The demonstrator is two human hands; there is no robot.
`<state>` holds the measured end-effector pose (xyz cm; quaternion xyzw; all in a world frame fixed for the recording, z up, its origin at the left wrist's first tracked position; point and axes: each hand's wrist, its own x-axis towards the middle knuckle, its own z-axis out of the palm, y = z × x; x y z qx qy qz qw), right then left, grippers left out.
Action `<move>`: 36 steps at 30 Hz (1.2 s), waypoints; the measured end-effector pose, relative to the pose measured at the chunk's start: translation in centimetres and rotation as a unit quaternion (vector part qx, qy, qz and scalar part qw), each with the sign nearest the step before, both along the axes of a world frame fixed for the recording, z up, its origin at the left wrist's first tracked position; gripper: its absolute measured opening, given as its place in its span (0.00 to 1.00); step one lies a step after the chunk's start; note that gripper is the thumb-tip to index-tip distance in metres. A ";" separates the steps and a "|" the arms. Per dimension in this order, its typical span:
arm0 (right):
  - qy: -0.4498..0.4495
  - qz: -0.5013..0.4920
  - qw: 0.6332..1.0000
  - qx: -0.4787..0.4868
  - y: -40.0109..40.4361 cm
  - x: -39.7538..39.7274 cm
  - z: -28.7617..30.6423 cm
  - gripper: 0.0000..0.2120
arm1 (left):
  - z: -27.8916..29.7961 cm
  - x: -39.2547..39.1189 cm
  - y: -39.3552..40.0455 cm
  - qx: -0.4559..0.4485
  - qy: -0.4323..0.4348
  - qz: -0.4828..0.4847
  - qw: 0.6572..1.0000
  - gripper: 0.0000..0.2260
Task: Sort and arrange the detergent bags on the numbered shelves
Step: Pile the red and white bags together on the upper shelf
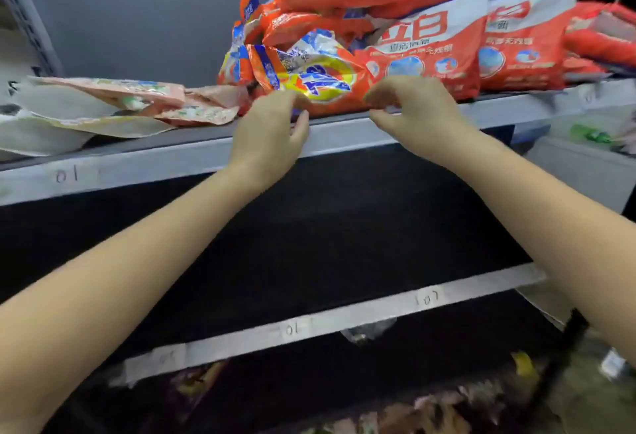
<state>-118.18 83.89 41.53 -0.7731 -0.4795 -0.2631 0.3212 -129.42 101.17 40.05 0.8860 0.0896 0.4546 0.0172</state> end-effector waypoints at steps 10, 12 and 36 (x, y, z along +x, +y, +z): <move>0.159 -0.105 0.976 -0.109 -16.8 -0.4 -18.1 0.13 | -20.3 0.1 -14.7 0.034 0.229 -0.143 0.962 0.11; 0.204 -0.130 0.961 -0.132 -19.3 0.0 -22.1 0.13 | -24.1 1.2 -16.6 0.013 0.281 -0.157 0.947 0.12; 0.439 -0.211 0.850 -0.200 -19.8 30.5 -57.9 0.15 | -57.4 33.8 -18.3 -0.301 0.438 -0.035 0.846 0.13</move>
